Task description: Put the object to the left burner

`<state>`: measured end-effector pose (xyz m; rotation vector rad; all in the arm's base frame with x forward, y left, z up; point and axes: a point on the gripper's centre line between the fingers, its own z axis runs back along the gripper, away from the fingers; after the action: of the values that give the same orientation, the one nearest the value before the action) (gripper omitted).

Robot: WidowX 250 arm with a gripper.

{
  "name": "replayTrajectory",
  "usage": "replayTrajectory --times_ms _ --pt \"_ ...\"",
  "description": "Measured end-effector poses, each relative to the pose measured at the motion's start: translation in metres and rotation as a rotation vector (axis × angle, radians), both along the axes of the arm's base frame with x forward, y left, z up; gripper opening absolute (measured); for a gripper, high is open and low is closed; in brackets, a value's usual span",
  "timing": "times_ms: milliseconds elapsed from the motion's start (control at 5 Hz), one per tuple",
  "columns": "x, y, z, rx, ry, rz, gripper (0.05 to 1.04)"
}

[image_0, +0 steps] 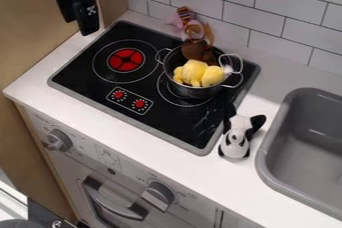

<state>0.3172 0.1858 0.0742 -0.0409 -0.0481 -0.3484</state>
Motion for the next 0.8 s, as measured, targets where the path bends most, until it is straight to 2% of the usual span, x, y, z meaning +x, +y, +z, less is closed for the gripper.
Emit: replayTrajectory --times_ms 200,400,600,800 --pt "-0.003 -0.004 -0.014 -0.028 0.034 0.007 0.997" --pt "0.001 -0.02 -0.014 -0.063 0.015 0.056 0.997" --pt "0.012 -0.035 -0.006 -0.099 -0.054 0.101 0.997" --pt "0.021 -0.05 -0.008 -0.185 -0.135 0.148 0.997"
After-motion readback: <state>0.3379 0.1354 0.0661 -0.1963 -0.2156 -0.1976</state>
